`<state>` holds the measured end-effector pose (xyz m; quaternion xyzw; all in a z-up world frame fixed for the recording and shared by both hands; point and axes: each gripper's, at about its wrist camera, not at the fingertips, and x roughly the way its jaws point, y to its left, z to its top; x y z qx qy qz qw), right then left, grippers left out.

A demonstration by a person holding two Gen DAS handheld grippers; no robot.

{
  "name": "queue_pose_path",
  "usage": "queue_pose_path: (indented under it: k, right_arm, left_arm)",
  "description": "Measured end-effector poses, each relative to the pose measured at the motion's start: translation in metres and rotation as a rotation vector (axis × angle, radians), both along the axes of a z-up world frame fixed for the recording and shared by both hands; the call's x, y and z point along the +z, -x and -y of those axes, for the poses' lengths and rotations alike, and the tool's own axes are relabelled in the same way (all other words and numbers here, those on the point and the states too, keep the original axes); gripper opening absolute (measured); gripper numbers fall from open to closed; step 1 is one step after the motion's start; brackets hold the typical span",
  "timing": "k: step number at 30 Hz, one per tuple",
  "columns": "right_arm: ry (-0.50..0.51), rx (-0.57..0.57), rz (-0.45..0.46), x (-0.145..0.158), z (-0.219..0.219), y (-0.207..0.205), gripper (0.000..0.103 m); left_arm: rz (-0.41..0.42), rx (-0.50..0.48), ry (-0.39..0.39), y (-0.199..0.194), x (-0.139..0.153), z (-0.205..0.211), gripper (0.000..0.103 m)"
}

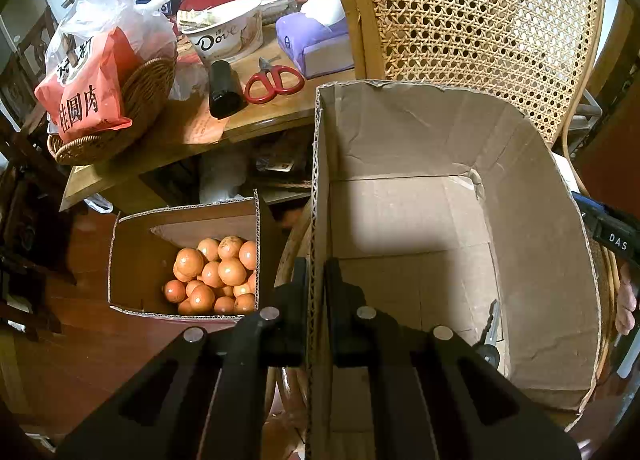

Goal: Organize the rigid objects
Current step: 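Grasp the light-blue cylindrical device with the right gripper, then carry the light-blue device into the cardboard box and release it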

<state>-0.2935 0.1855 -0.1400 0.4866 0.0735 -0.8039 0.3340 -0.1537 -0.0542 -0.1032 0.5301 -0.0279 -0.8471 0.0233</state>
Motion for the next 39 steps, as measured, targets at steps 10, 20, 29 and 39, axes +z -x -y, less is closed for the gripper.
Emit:
queue_pose_path:
  k: [10, 20, 29, 39]
  right_arm:
    - [-0.087, 0.008, -0.004, -0.015, 0.012, -0.001, 0.030]
    - [-0.049, -0.053, -0.072, 0.008, 0.000, -0.008, 0.029]
    - [0.058, -0.069, -0.092, 0.038, -0.007, -0.016, 0.029]
    - [0.261, 0.038, -0.147, 0.095, 0.014, -0.064, 0.029]
  left_arm:
    - [0.002, 0.003, 0.005, 0.003, -0.001, 0.001, 0.007]
    - [0.004, 0.006, 0.006, 0.003, -0.001, 0.001, 0.008]
    - [0.005, 0.007, 0.006, 0.002, -0.001, 0.001, 0.007]
    - [0.008, 0.009, 0.004, 0.001, -0.002, -0.001, 0.007]
